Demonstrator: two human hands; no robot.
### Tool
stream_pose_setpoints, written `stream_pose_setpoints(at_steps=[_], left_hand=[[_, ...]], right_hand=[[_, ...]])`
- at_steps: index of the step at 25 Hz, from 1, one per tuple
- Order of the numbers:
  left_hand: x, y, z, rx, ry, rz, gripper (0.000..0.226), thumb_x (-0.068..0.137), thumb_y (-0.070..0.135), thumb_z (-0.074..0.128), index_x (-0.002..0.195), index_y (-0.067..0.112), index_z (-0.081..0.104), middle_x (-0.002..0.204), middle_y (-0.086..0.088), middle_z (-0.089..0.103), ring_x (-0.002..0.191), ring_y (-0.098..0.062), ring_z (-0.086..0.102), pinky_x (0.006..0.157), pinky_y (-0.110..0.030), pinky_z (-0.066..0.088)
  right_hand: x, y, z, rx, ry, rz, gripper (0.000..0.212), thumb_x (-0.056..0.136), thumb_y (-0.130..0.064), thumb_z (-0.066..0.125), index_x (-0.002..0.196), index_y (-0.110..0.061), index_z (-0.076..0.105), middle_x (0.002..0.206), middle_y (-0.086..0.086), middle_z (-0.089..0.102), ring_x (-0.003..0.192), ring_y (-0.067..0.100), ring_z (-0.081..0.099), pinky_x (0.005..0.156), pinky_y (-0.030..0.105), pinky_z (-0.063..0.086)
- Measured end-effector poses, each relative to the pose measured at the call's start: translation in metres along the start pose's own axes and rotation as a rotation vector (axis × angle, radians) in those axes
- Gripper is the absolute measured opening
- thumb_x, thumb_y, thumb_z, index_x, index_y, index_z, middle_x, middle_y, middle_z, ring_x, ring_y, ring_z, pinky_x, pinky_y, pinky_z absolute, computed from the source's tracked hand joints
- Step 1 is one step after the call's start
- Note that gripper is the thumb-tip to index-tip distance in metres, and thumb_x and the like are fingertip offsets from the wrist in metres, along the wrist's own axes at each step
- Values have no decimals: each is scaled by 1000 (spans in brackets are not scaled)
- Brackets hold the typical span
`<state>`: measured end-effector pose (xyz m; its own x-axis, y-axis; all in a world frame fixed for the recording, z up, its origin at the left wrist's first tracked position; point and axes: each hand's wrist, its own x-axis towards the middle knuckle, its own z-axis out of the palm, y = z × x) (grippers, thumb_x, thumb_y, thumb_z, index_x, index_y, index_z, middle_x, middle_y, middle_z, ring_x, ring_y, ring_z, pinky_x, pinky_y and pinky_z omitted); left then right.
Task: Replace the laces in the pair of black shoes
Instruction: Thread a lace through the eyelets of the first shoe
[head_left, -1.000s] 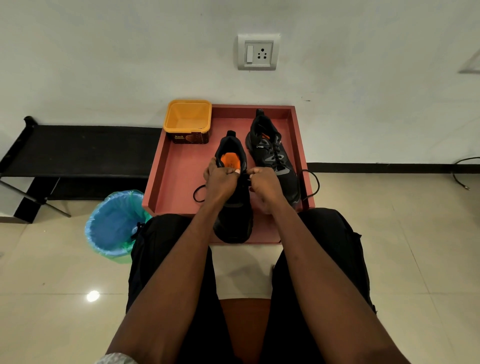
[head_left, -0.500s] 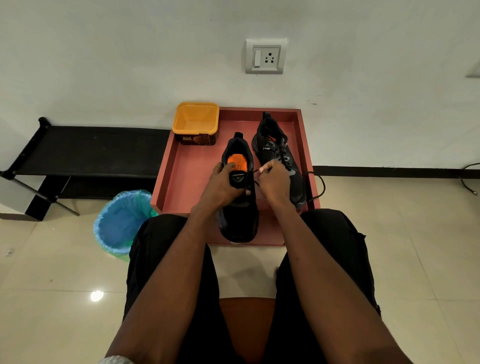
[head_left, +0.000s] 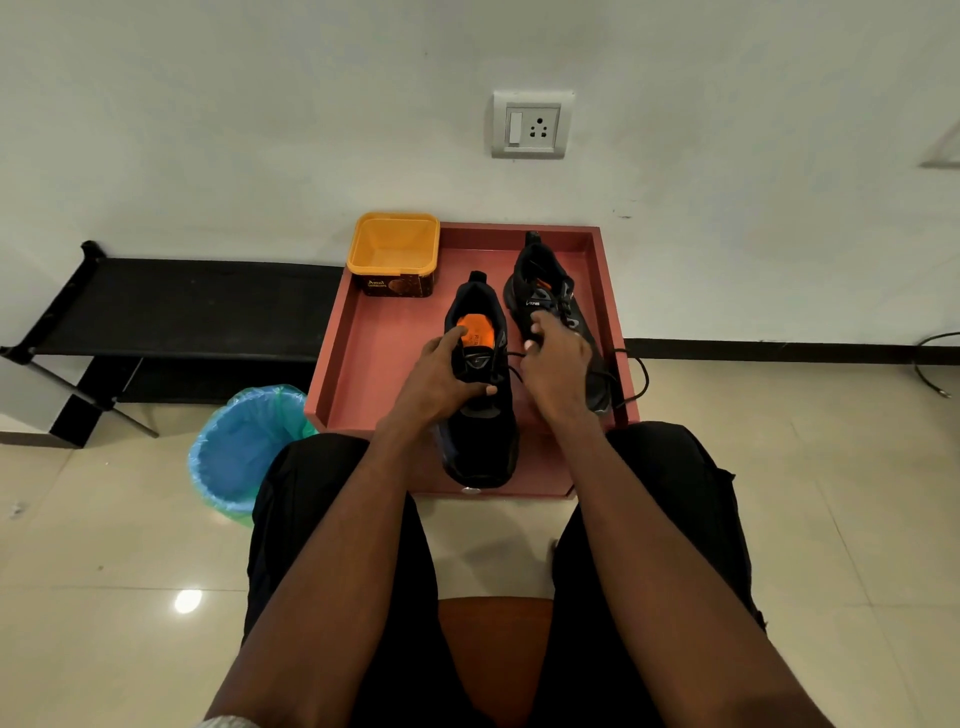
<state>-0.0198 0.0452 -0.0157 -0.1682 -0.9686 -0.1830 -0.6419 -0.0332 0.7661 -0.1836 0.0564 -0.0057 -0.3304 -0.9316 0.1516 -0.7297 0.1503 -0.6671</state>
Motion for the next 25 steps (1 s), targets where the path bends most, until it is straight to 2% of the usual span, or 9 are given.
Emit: stream_pose_setpoints(at_steps=[2, 5, 9, 12, 14, 16, 19, 21, 25], left_hand=[[0, 1, 1, 5, 2, -3, 102, 71, 27, 87, 154, 23, 27, 149, -9, 35, 134, -28, 42, 109, -39, 41], [-1, 3, 2, 12, 11, 2, 102, 72, 27, 87, 154, 22, 26, 149, -9, 35, 134, -28, 42, 109, -38, 40], [0, 1, 2, 14, 10, -3, 102, 71, 29, 87, 154, 22, 26, 150, -9, 34, 134, -28, 42, 110, -40, 40], [-1, 0, 2, 12, 9, 0, 102, 72, 29, 87, 154, 23, 26, 149, -9, 34, 134, -29, 41, 110, -41, 41], [-1, 1, 2, 11, 13, 1, 102, 72, 28, 87, 154, 23, 26, 149, -10, 34, 133, -29, 42, 108, -39, 41], [-1, 2, 3, 4, 15, -3, 101, 73, 26, 86, 154, 23, 26, 149, -10, 33, 133, -29, 43, 107, -38, 41], [-1, 2, 5, 3, 22, -4, 101, 73, 25, 86, 154, 23, 27, 149, -10, 33, 133, -29, 43, 107, -37, 41], [-1, 2, 5, 8, 22, -2, 100, 73, 25, 86, 153, 22, 27, 149, -11, 34, 133, -29, 43, 106, -36, 41], [0, 2, 4, 16, 24, -7, 101, 72, 27, 86, 154, 23, 26, 149, -10, 34, 134, -29, 42, 108, -39, 41]], right_hand=[[-2, 6, 12, -121, -144, -77, 23, 92, -9, 56, 113, -14, 65, 105, 4, 68, 112, 24, 56, 106, 39, 26], [0, 6, 10, -134, -93, -64, 19, 92, -11, 54, 95, -17, 72, 97, 1, 70, 104, 21, 59, 101, 38, 27], [9, 4, -15, 161, 310, 194, 21, 93, -5, 54, 98, -11, 73, 96, 5, 70, 96, 21, 62, 94, 44, 49], [11, 2, -33, 214, 542, 410, 25, 93, -4, 53, 115, -6, 66, 118, 11, 66, 115, 27, 56, 98, 40, 46], [7, 1, -29, 29, 455, 249, 36, 88, -2, 54, 123, -9, 60, 131, 10, 58, 129, 28, 45, 108, 41, 34], [0, 1, -14, -70, 198, 7, 38, 89, -4, 55, 125, -13, 61, 135, 7, 55, 135, 27, 39, 115, 45, 26], [-5, 8, 7, -208, -109, -88, 30, 93, -15, 56, 120, -17, 67, 135, 4, 54, 136, 25, 35, 115, 42, 17], [-5, 10, 9, -230, -116, -73, 22, 93, -17, 57, 109, -17, 73, 130, 4, 55, 132, 24, 37, 112, 40, 17], [-3, 6, 1, -210, 67, -40, 22, 92, -19, 58, 105, -14, 75, 125, 10, 55, 124, 29, 41, 105, 43, 31]])
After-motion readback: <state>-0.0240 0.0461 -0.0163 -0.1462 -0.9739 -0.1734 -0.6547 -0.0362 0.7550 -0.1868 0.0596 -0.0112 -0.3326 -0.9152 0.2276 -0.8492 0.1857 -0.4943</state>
